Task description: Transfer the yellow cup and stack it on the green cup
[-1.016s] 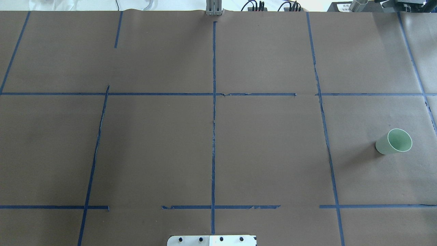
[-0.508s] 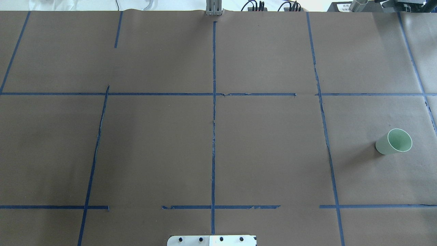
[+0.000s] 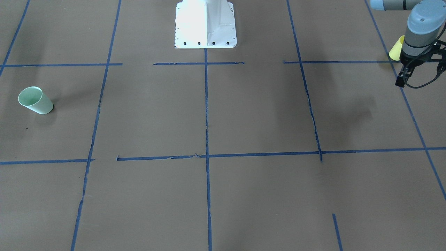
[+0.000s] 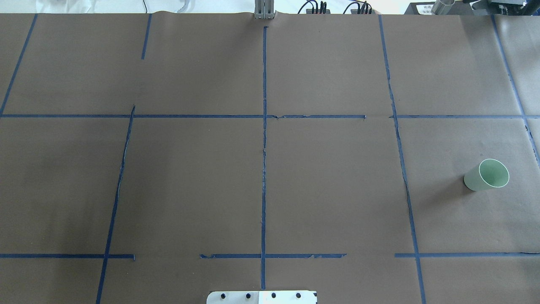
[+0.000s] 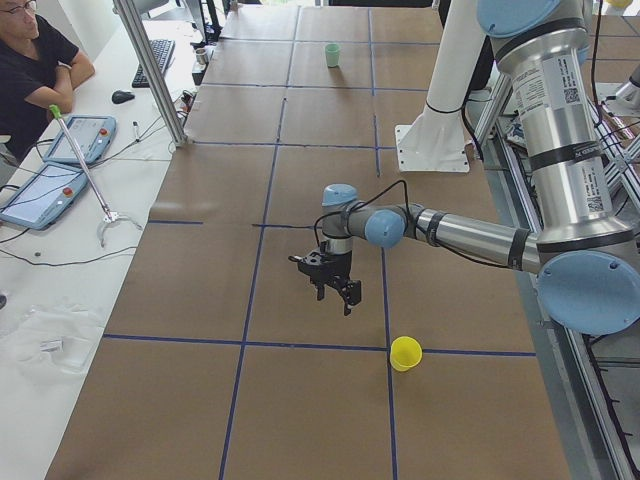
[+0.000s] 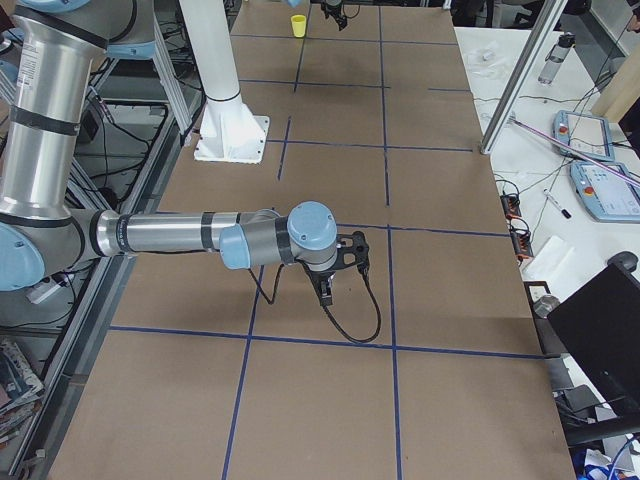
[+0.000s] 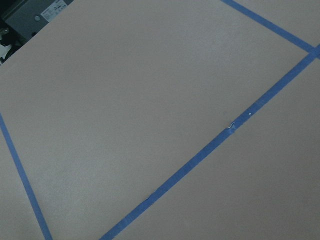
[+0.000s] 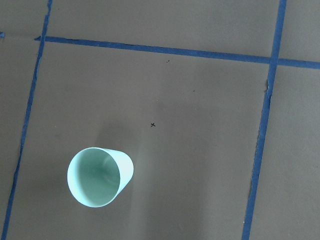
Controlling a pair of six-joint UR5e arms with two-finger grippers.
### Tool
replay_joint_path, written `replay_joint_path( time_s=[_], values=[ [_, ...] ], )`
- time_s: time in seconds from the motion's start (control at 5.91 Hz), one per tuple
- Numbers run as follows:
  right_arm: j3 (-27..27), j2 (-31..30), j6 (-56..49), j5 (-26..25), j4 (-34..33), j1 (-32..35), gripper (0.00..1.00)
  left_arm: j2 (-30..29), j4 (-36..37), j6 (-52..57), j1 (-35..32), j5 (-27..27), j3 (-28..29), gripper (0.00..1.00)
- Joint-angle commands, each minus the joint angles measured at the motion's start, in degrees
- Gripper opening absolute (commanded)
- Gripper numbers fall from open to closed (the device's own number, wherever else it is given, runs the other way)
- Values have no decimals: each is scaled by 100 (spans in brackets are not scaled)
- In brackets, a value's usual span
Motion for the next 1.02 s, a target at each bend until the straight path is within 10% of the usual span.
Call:
replay_joint_path(
  time_s=[0.0, 0.85],
  values=[
    [-21, -39, 11, -169, 169, -1, 100, 0, 855, -1446, 621, 759, -224, 100],
    [-4, -136, -50, -319, 187, -63, 100, -202, 3406, -4960, 1728, 598, -86, 100]
  ],
)
